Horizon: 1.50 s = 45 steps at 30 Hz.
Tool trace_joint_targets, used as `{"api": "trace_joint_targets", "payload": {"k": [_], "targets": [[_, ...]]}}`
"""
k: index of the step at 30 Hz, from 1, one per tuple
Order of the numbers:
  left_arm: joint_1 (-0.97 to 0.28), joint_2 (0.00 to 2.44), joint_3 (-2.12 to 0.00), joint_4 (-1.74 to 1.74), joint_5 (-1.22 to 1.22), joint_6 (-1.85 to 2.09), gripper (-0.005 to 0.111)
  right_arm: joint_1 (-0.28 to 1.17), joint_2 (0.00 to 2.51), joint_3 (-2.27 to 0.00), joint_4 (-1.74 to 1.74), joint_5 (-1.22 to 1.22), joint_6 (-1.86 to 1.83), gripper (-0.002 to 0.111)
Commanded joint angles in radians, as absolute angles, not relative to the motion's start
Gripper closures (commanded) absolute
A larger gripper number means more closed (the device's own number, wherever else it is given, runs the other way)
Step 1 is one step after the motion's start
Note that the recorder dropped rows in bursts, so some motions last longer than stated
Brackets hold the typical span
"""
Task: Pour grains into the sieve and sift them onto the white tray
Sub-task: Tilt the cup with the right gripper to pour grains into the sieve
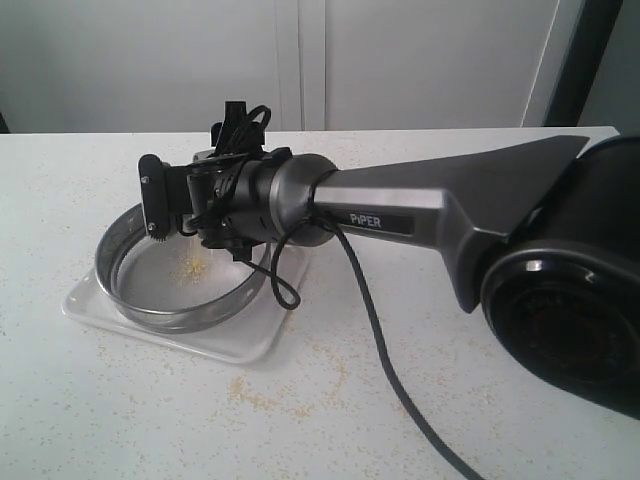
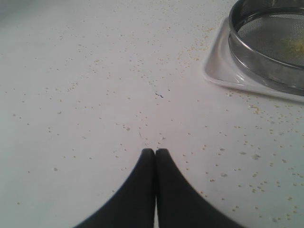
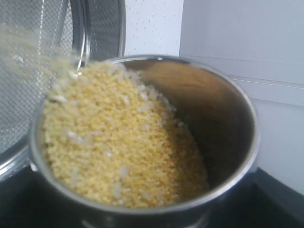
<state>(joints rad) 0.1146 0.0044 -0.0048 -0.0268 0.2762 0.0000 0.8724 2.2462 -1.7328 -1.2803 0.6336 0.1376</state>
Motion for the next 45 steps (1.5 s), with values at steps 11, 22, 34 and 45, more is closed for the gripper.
{"api": "trace_joint_targets", "payload": {"k": [11,22,34,45], "targets": [[0.116,0.0,0.0,-0.025,0.275,0.0,0.107,0.895,2.243,-1.745,-1.329,0.649,0.136,0.108],[0.116,0.0,0.0,-0.025,0.275,0.0,0.107,0.901,2.276,-1.745,-1.414,0.735,0.136,0.108],[0.116,0.0,0.0,-0.025,0.275,0.0,0.107,0.912,2.278,-1.745,-1.466,0.751,0.147,0.108],[0.116,0.0,0.0,-0.025,0.275,0.0,0.107,0.921,2.278,-1.746,-1.499,0.743,0.187,0.108]]}}
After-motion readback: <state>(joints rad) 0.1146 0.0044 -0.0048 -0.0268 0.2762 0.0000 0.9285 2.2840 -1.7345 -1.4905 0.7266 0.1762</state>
